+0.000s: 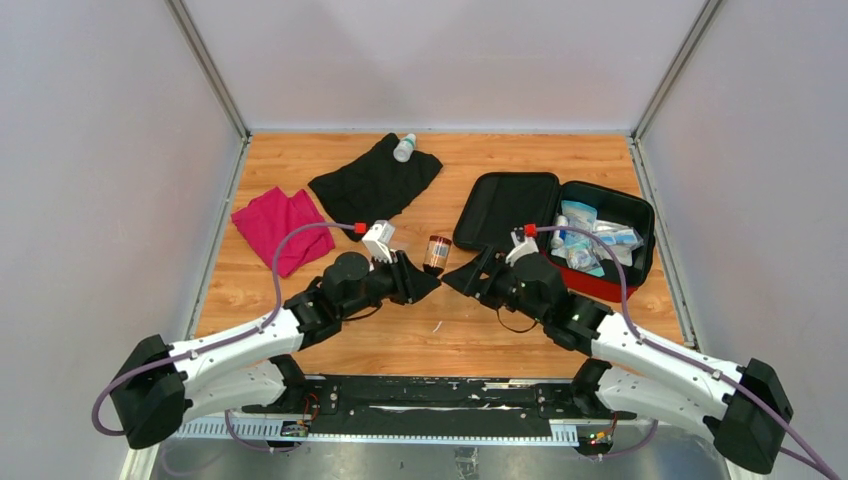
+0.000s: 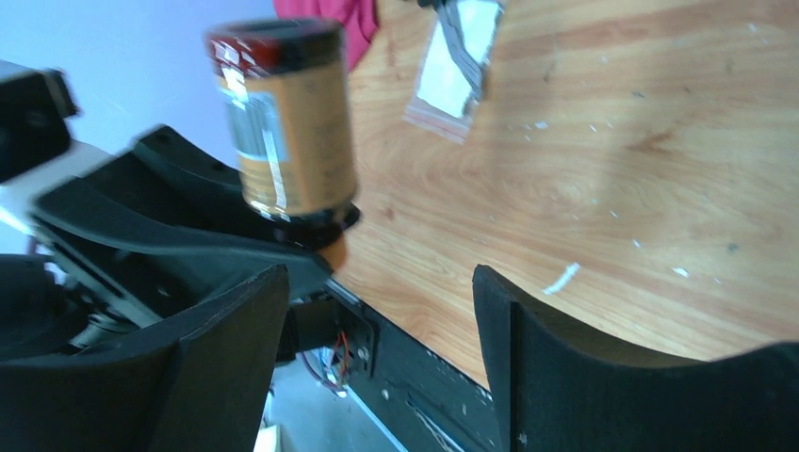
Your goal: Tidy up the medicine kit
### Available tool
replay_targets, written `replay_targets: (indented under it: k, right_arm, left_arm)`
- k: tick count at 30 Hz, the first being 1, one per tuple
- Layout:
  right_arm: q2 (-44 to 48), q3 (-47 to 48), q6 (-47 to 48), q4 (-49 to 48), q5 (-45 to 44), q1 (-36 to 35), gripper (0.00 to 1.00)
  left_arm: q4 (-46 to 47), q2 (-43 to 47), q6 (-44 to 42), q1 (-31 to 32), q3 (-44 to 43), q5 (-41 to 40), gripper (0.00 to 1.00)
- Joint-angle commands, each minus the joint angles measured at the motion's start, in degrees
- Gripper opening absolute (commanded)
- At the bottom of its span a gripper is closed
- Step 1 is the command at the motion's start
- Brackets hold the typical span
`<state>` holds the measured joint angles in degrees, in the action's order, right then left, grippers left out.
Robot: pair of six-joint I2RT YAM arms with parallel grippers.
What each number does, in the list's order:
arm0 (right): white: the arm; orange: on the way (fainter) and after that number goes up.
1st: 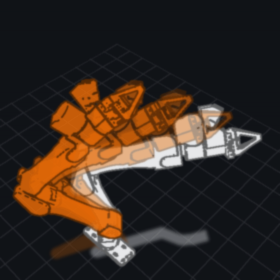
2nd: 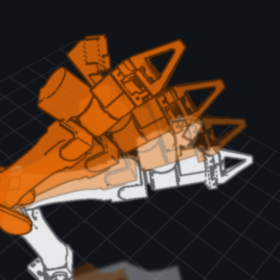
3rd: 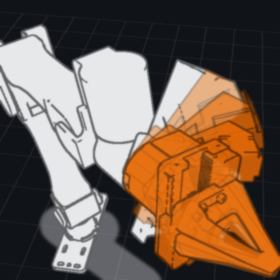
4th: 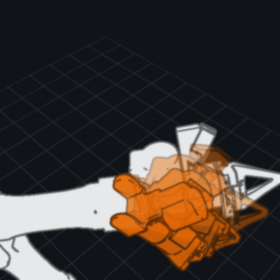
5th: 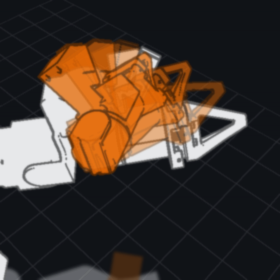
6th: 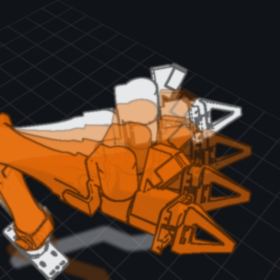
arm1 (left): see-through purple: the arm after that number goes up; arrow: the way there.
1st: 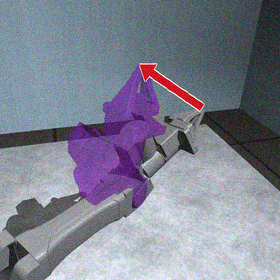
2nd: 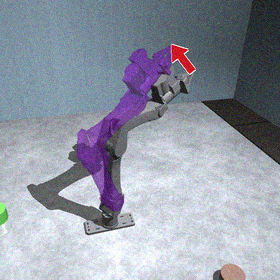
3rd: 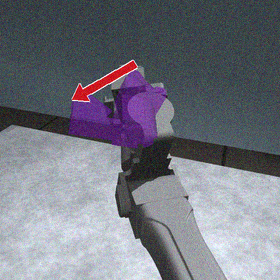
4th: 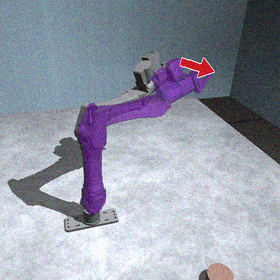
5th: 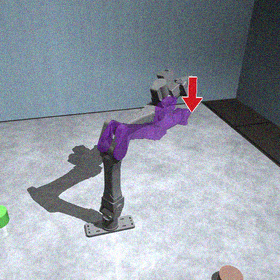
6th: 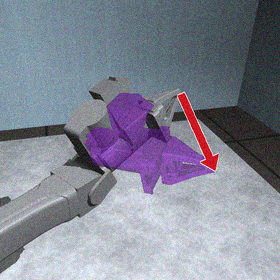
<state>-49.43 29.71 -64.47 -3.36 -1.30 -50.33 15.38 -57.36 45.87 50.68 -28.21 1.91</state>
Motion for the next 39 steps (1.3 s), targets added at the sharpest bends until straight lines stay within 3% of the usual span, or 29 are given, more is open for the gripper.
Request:
replay_targets:
  k: [1,8,16,26,29,33,39]
  right_arm:
    - [-1.5,3.5,1.6,-8.6,-8.4,-3.0,0.76]
    - [-6.1,7.4,2.2,-9.7,-10.8,-4.6,0.74]
    - [-14.7,12.9,1.9,-10.1,-6.6,-4.6,0.65]
    - [-16.9,13.7,1.0,-9.1,-5.0,-4.7,0.4]
    - [-15.8,14.1,2.2,-6.6,-7.0,-4.6,0.3]
    - [-11.8,14.6,6.2,-2.6,-13.6,-4.3,0.28]
    - [-1.4,16.8,14.2,14.5,-19.8,5.2,0.27]
  left_arm:
    - [2.6,3.2,2.3,0.3,2.0,-1.8,0.0]
    - [2.6,8.0,2.6,0.3,4.3,-1.8,0.0]
    - [2.6,10.1,2.9,0.3,5.2,-1.5,0.0]
    - [2.6,10.4,2.9,0.3,5.4,-1.8,0.02]
    - [2.6,10.6,2.5,0.3,5.3,-1.7,0.25]
    - [2.5,10.7,1.6,0.3,4.2,-0.6,0.61]
    - [-4.0,9.9,-3.2,0.2,0.3,1.3,0.88]
